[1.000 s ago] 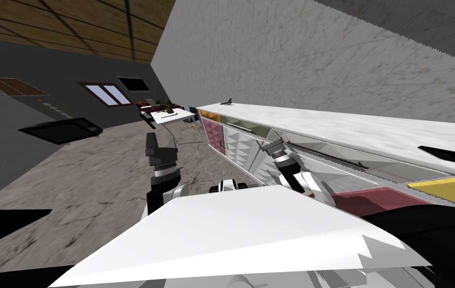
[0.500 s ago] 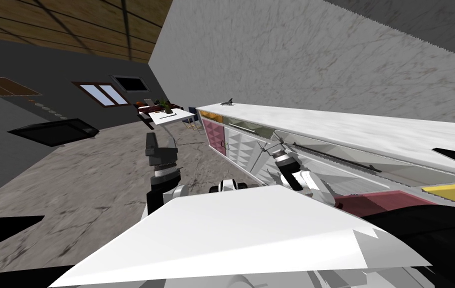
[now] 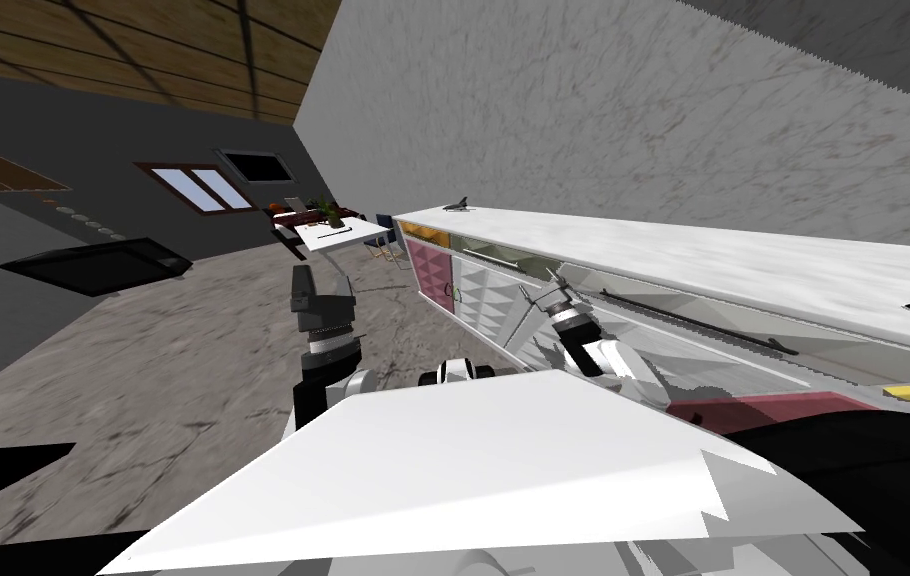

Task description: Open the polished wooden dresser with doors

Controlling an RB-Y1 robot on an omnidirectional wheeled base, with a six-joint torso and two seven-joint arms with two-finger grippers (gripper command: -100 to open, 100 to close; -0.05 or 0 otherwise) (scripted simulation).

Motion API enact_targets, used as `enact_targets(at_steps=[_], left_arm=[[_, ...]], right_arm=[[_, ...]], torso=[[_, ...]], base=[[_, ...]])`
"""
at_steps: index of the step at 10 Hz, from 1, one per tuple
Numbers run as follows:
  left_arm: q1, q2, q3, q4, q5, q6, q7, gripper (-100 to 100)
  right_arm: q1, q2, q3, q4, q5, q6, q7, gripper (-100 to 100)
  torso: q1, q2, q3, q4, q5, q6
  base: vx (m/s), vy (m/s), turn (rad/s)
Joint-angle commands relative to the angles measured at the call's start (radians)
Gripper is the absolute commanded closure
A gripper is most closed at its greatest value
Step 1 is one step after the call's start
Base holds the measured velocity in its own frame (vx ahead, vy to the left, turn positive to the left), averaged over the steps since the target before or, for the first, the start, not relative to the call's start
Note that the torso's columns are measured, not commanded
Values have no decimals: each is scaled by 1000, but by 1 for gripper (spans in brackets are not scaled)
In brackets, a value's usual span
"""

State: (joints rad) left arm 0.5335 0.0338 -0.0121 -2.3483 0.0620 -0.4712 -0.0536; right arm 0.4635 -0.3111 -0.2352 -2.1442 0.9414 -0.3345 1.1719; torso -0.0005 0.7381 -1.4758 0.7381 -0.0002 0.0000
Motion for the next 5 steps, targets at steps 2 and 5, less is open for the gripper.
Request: enact_targets(at_steps=[2,5], left_arm=[[0,0,0,0,0,0,0,0],[0,0,0,0,0,0,0,0]], right_arm=[[-11,-11,-12,30,60,31,91,-100],[-21,-19,-22,54,100,48,159,-100]], torso=[[1,0,0,0,0,0],[0,0,0,0,0,0]], base=[[63,59,-11],[57,55,-10]])
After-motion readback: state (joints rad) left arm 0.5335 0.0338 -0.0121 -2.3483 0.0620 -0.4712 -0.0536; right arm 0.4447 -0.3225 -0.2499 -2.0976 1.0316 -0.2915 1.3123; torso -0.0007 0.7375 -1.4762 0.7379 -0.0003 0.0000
